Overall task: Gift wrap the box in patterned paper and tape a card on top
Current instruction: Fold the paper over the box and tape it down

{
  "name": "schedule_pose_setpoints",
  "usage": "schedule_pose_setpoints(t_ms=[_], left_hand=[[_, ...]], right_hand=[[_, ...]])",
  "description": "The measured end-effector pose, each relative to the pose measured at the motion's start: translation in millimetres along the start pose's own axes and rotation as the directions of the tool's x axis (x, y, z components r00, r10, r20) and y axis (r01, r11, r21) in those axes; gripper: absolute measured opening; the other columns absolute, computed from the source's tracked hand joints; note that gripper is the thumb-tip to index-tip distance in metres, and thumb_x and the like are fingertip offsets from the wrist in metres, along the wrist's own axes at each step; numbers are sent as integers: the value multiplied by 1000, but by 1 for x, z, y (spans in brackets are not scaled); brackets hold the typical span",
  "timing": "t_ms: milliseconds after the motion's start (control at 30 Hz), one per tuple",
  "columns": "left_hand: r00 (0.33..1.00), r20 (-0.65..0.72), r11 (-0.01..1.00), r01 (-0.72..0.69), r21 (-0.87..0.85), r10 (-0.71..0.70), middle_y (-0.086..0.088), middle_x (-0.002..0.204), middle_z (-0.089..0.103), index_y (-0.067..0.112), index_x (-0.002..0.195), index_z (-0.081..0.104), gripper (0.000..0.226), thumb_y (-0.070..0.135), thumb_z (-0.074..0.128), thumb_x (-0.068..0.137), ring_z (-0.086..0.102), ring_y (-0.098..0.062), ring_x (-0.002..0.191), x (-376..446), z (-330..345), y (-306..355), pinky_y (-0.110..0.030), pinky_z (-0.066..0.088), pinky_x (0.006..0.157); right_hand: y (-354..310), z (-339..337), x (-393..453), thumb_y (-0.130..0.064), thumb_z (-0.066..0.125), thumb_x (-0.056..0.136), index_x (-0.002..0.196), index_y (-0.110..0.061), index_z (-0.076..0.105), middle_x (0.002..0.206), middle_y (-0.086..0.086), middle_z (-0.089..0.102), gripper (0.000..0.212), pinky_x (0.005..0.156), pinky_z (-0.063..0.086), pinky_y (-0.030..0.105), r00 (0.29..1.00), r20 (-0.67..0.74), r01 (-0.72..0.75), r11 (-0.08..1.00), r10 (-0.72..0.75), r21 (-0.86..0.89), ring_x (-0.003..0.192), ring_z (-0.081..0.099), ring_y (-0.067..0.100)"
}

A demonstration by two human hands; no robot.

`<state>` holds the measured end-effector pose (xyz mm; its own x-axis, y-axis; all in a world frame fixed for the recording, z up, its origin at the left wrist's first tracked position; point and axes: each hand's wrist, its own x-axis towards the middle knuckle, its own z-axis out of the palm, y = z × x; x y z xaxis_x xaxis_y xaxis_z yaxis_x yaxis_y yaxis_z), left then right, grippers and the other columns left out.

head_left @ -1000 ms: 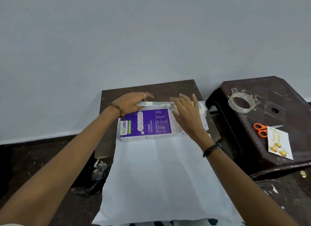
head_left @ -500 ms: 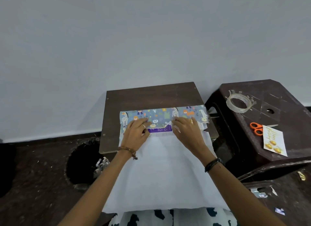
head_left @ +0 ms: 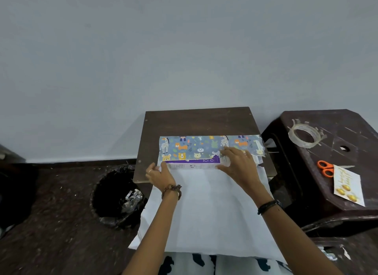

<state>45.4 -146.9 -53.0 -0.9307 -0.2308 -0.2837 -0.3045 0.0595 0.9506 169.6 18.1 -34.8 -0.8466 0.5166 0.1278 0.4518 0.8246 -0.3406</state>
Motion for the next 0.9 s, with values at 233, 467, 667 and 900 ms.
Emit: schedule_pose_setpoints(t_ms=[233,467,667,900], left_hand=[[985,163,989,-76,129,54,-14,125,46,5,118,52,30,19,53,92,45,-29,117,-4,-6,-10,-41,41,96],[980,188,986,-92,139,65,-13,127,45,11,120,52,30,24,54,92,44,-29,119,0,-8,-14,-46,40,98],[977,198,981,-116,158,83,-12,124,49,11,120,52,29,23,51,94,38,-29,120,0,-7,-15,-40,35,96],[980,193,991,-79,107,57,-12,117,55,13,117,53,25,23,52,93,42,-27,119,2,-6,-17,-38,42,93]], right_hand=[[-4,0,1,-36,71,80,121,-14,60,133,4,57,48,107,34,50,1000,-10,-17,1000,16,-20,123,52,24],[-7,-2,-1,-34,68,82,119,-13,61,131,4,58,43,104,34,44,999,-42,-5,1000,3,-29,122,53,23],[-6,5,-4,-33,71,80,116,-11,64,128,7,60,42,103,38,47,997,-71,-2,999,-1,-34,119,56,25],[-9,9,-6,-25,83,68,100,-7,70,110,11,70,39,87,50,46,989,-144,35,998,-41,-46,99,67,29]])
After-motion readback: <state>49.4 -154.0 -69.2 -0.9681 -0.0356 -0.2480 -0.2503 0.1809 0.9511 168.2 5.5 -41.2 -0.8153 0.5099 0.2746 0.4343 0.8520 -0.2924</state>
